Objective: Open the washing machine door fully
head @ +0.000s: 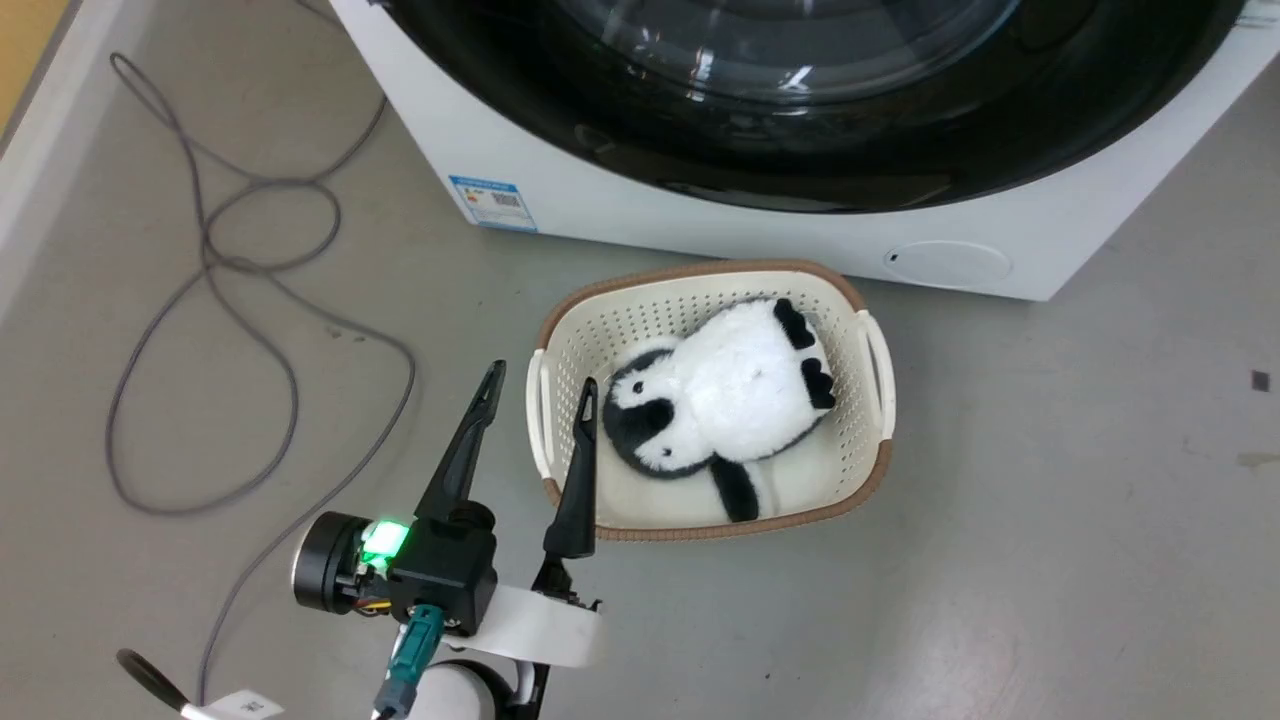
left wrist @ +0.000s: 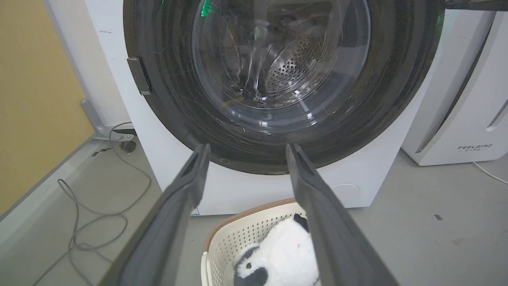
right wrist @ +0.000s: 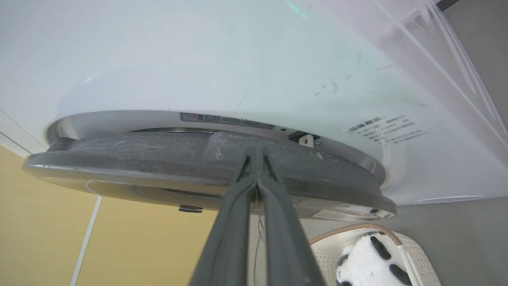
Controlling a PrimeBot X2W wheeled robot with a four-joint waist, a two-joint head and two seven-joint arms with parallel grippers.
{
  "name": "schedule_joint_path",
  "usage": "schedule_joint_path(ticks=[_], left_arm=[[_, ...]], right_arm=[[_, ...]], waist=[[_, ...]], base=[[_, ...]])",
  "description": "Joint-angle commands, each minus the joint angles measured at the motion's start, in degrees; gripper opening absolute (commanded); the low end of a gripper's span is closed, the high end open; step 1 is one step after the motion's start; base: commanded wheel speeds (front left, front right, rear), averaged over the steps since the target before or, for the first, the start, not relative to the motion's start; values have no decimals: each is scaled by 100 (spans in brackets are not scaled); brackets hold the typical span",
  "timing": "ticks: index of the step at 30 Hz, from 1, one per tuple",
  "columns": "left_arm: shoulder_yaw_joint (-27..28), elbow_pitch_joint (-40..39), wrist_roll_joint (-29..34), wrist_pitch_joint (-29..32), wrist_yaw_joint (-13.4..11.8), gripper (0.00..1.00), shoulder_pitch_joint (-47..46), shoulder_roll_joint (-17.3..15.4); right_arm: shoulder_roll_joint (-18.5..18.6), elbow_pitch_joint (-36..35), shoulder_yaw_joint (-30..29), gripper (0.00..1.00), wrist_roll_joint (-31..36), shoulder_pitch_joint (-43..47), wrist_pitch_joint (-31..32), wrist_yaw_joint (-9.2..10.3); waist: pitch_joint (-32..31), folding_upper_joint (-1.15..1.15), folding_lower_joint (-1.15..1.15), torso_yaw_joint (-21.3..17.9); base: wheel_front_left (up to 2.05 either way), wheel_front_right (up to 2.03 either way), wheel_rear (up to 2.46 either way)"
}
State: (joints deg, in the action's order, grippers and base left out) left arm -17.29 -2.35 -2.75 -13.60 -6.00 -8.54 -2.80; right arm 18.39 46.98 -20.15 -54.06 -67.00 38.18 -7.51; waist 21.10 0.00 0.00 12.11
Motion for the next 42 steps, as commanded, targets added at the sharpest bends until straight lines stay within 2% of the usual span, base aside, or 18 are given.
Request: schedule_joint_path(ticks=[1, 9, 19, 31, 42], left_arm=[[-42, -35, -34, -56, -59, 100, -118, -8], [-197, -62, -90, -140, -128, 100, -227, -8], [-218, -65, -94, -140, -161, 100, -228, -8], [-275, -76, -105, -140, -171, 100, -285, -8], [-269, -29, -134, -140, -184, 100, -194, -8]], right_arm=[[74, 136, -55, 0, -102, -232, 87, 2], [140, 583, -311, 0, -197, -762, 527, 2], [171, 764, -387, 0, 312, -748, 577, 2], [-36, 982, -784, 0, 498, -889, 706, 2], [-124, 1011, -1045, 0, 506, -584, 1362, 2]], waist=[[54, 0, 0, 45], [238, 0, 0, 214], [258, 0, 0, 282], [313, 0, 0, 306], [167, 0, 0, 370]], base=[[0, 0, 0], [0, 0, 0], [0, 0, 0], [0, 0, 0], [0, 0, 0]])
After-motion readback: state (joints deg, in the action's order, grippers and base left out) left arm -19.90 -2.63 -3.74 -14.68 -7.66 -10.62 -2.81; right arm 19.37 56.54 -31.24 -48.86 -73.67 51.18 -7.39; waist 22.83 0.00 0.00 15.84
